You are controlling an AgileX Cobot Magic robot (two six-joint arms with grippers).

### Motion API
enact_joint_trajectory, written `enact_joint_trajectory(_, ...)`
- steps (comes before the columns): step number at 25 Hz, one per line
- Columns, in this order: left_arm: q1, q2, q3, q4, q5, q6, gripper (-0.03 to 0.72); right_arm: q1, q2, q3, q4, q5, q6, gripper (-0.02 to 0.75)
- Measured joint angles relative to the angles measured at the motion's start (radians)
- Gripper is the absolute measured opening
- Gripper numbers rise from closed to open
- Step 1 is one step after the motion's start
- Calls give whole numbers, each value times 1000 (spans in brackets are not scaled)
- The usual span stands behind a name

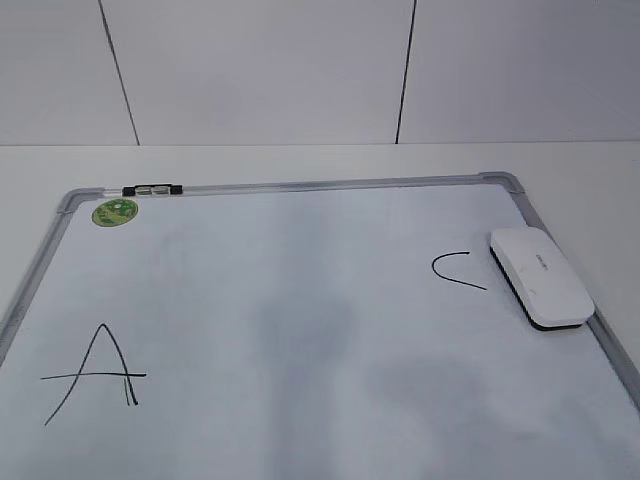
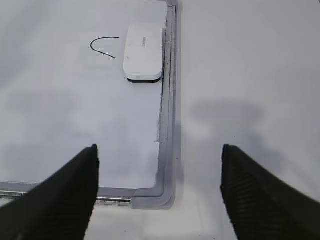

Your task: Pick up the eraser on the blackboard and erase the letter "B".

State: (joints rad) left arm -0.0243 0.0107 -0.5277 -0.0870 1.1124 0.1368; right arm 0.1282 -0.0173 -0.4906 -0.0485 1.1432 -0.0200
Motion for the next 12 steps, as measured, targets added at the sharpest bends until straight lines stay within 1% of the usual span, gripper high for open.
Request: enact_joint_trajectory(12,0,0,0,-1,-1,0,239,0,0,2,16,2,-16,568)
